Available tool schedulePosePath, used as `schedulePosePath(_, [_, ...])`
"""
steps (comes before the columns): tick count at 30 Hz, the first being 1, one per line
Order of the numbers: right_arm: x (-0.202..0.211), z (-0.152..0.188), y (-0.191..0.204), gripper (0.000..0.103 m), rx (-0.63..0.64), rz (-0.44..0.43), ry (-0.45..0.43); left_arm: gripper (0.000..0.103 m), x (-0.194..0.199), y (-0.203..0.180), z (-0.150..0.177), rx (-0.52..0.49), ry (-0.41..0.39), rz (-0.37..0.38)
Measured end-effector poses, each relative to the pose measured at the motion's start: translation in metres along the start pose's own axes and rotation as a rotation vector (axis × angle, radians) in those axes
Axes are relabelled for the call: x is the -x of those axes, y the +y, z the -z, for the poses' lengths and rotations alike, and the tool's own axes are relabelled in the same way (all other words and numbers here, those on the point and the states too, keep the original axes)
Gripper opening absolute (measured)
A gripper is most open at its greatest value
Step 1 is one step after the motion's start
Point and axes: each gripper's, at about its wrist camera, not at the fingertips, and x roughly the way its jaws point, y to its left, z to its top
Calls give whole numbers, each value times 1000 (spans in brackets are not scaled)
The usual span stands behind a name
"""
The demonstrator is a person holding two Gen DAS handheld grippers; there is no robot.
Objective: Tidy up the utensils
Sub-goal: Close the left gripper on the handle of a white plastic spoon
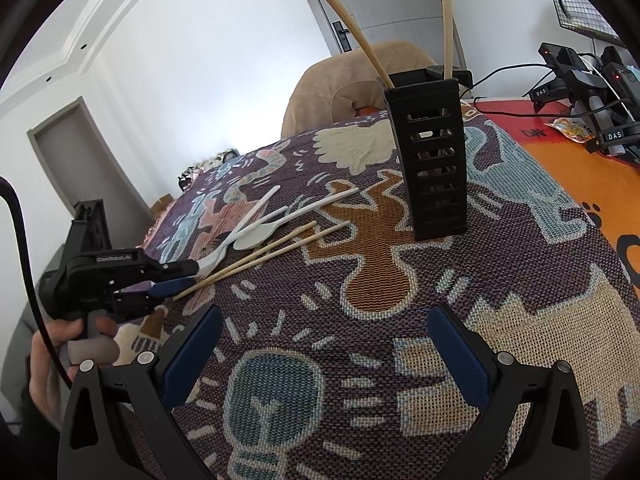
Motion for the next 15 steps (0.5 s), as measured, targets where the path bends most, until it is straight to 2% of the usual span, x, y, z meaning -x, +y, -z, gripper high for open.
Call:
schedulePosePath(10, [-6,-1,17,103,37,-7,12,23,0,8,-8,38,-41,4])
schedulePosePath(11, [-6,-1,18,103,39,-7,13,12,0,8,-9,34,-47,-9])
schedulePosePath(12, [-6,-1,20,103,43,-7,14,5,0,9,-9,30,-51,-29])
schedulePosePath(15, [-7,-2,26,103,57,-7,17,3,3,12,-11,33,-66,-31])
